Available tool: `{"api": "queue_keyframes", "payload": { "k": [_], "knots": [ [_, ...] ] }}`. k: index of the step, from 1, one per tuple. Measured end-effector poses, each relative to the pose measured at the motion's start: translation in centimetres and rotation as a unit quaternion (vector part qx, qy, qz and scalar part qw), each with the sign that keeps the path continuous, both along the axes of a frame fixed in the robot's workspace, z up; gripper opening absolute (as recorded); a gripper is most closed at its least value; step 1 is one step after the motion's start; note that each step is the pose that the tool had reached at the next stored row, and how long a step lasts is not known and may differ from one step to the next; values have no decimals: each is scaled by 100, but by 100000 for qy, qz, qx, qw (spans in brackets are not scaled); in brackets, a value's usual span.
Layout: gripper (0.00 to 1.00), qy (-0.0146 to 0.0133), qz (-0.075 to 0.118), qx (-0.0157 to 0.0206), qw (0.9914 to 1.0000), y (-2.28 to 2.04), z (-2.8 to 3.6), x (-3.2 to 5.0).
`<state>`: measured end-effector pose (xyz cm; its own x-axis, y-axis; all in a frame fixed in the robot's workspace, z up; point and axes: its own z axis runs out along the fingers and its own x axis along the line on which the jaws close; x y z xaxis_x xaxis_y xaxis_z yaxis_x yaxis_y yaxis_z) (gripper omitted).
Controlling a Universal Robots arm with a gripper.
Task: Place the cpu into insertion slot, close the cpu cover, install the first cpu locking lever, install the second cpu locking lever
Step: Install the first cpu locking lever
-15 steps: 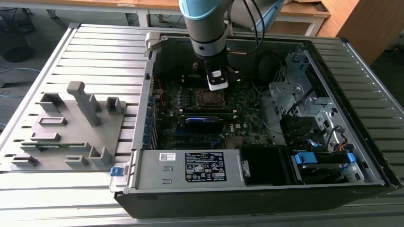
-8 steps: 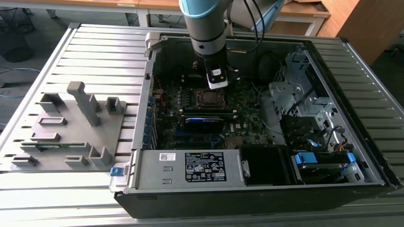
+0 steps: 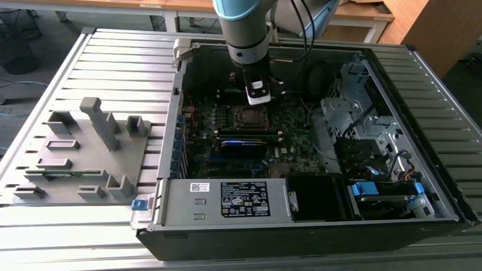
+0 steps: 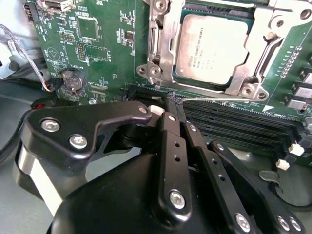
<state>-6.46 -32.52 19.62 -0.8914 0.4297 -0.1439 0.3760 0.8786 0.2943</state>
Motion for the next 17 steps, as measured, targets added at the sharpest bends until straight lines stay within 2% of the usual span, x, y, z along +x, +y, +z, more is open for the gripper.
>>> {"api": "queue_keyframes", "payload": {
  "k": [7,17],
  "knots": [
    [11,2,-333,1,99999,29,0,-23],
    [11,-9,-1347,17,99991,37,-15,-43]
  ]
}}
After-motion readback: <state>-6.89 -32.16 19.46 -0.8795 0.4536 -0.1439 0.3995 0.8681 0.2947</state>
